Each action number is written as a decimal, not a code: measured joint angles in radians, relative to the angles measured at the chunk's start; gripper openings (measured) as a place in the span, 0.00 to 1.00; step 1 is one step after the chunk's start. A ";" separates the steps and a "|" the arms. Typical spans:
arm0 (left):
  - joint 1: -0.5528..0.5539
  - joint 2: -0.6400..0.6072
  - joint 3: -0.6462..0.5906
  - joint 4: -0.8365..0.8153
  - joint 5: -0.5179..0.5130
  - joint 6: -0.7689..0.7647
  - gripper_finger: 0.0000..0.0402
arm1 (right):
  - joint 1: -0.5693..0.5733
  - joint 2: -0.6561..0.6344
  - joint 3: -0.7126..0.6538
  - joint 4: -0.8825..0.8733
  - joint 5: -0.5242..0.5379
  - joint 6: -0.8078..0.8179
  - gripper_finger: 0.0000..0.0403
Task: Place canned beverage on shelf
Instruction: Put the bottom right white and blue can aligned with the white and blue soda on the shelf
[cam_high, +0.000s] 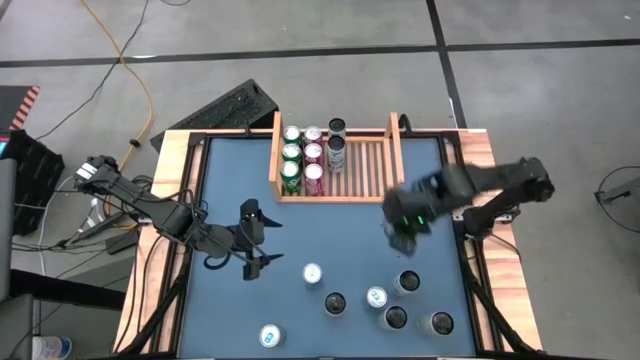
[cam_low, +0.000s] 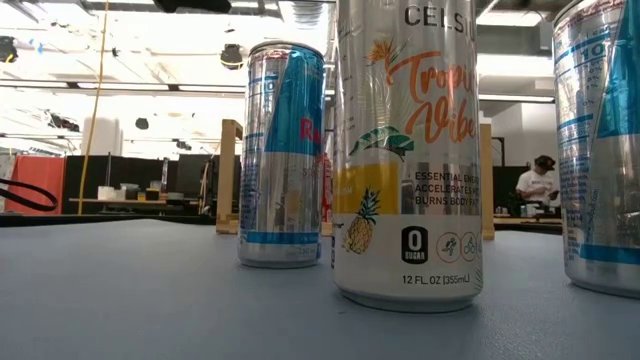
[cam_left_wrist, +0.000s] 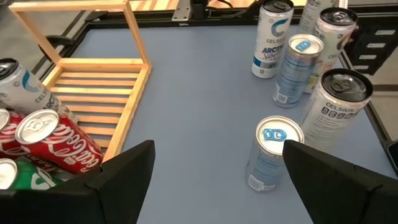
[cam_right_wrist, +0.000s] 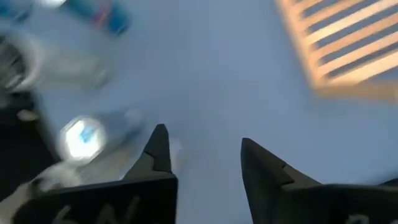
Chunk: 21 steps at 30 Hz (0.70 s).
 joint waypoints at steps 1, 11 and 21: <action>0.000 0.000 0.000 0.000 0.000 0.006 0.85 | 0.040 0.004 -0.008 -0.022 -0.005 0.057 0.31; 0.000 0.000 0.000 0.008 0.001 0.048 0.85 | 0.291 0.019 -0.137 -0.023 -0.102 0.552 0.61; 0.000 0.000 0.000 0.005 0.017 0.074 0.85 | 0.408 0.017 -0.250 0.113 -0.099 0.798 0.65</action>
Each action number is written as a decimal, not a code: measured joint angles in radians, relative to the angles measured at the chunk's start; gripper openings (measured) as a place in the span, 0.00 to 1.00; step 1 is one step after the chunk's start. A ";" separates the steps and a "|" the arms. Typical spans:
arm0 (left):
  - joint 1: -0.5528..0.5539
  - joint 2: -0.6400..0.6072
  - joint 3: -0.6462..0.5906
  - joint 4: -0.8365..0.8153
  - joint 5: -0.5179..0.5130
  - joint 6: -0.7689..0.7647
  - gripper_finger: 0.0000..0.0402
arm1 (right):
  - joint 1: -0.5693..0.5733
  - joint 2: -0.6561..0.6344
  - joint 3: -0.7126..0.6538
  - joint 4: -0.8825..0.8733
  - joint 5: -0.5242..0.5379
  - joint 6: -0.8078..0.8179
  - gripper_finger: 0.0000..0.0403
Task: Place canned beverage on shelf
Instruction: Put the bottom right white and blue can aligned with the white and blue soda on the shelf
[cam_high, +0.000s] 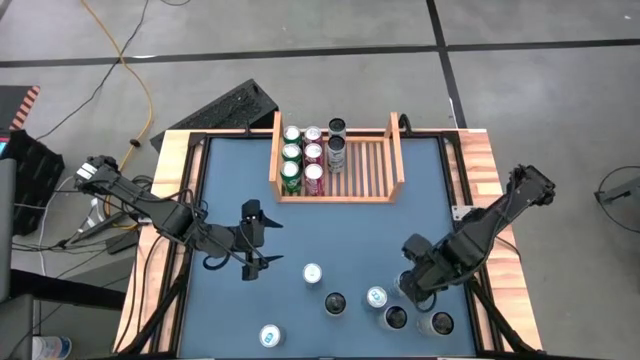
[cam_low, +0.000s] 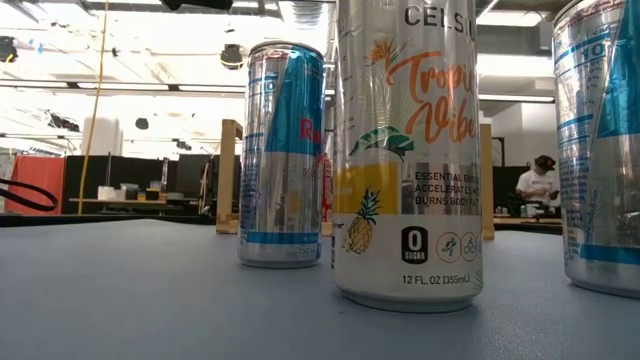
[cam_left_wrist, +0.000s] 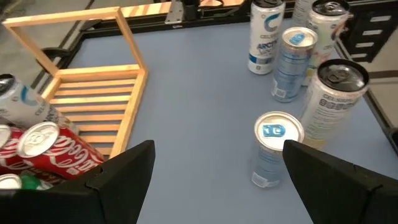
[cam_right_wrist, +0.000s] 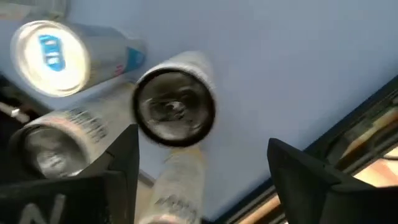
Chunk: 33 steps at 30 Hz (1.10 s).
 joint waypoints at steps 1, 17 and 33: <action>0.000 0.000 0.000 0.000 0.007 0.000 0.85 | 0.001 0.000 -0.018 0.027 0.003 0.002 0.65; 0.000 0.000 0.000 -0.005 0.007 0.000 0.85 | -0.009 0.001 -0.157 0.201 0.030 -0.029 0.65; 0.000 0.000 0.000 -0.005 0.006 0.001 0.85 | -0.054 0.000 -0.213 0.215 0.023 -0.111 0.41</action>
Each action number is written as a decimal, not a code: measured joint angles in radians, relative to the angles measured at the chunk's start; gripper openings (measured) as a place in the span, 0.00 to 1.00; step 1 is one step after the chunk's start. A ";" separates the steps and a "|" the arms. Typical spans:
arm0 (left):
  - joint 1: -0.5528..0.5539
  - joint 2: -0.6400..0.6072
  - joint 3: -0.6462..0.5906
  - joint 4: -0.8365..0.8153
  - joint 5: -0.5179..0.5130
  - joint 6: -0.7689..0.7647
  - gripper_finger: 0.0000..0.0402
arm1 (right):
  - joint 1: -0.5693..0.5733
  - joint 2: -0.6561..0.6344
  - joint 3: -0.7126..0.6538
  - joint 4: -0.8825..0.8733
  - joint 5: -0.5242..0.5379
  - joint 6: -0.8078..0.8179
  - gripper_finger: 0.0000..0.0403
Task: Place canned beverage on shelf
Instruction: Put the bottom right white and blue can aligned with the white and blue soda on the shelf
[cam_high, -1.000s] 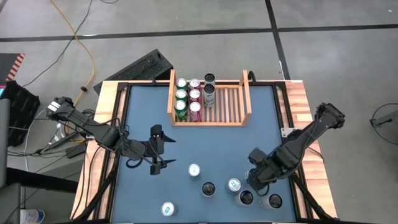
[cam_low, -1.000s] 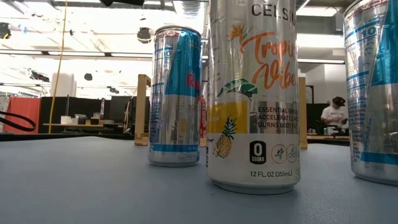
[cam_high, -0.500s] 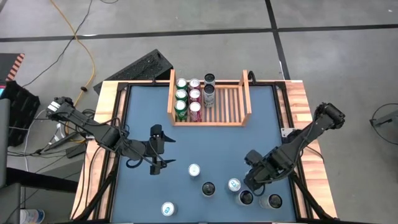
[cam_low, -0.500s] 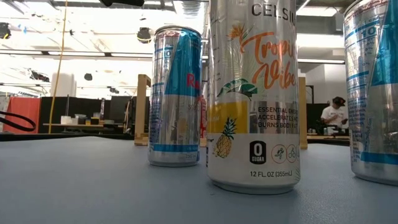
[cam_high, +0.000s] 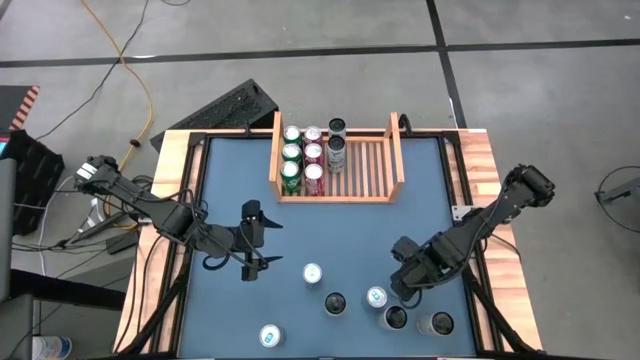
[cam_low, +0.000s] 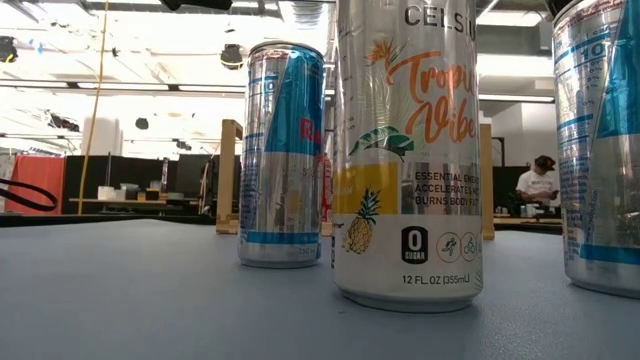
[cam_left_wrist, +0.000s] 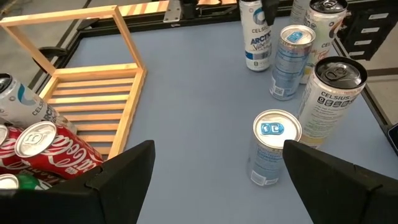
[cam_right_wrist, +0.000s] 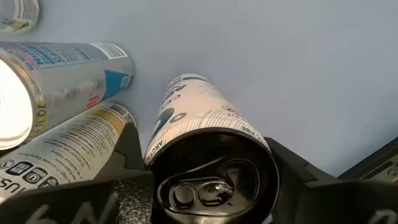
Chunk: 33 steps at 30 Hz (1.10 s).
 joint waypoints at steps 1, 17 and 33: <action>0.000 0.000 0.000 0.000 0.000 0.000 0.85 | 0.000 0.000 0.000 0.000 -0.001 -0.005 0.41; 0.000 0.000 0.000 -0.010 -0.001 -0.001 0.85 | -0.171 0.002 0.105 -0.093 0.123 -0.362 0.41; 0.000 0.000 0.000 -0.016 -0.010 0.000 0.85 | -0.625 0.001 0.275 -0.051 0.316 -1.341 0.41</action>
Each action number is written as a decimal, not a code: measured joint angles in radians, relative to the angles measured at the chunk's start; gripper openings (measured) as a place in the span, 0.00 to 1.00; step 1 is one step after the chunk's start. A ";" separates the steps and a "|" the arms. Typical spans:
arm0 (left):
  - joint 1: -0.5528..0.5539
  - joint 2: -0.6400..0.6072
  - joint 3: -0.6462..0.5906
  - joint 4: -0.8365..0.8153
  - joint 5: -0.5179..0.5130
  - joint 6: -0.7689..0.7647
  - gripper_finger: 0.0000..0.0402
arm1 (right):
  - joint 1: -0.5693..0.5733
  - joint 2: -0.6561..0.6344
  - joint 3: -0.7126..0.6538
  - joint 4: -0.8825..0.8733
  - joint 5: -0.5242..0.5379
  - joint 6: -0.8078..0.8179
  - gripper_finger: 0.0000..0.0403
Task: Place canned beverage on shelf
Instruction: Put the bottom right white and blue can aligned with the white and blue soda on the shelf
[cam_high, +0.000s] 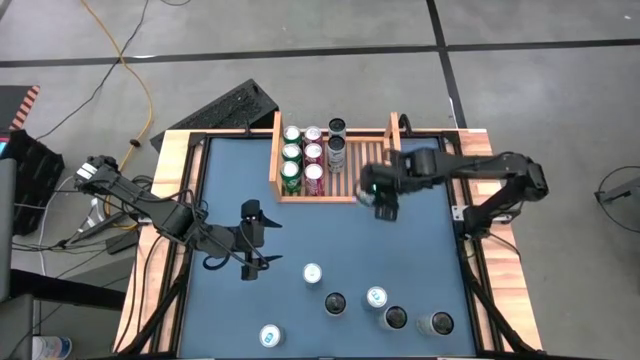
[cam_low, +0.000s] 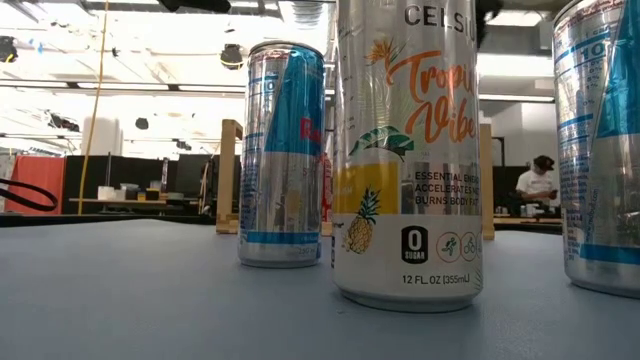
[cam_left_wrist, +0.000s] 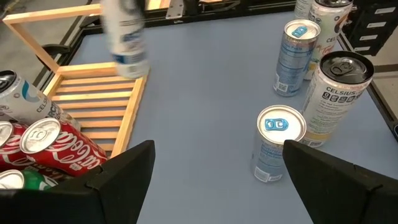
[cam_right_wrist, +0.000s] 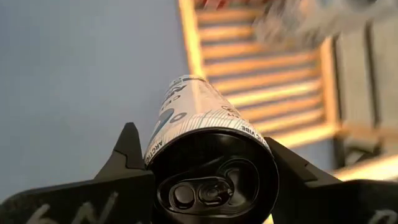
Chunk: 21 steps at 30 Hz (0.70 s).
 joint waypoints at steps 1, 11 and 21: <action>0.000 0.000 0.000 0.000 0.000 0.000 0.85 | -0.025 0.000 0.002 0.034 0.001 -0.069 0.41; 0.000 0.000 0.000 0.001 -0.028 -0.011 0.85 | -0.151 0.060 0.005 0.232 0.002 -0.612 0.41; 0.000 0.000 0.000 0.001 -0.051 -0.037 0.85 | -0.169 0.278 0.102 0.201 -0.002 -0.757 0.41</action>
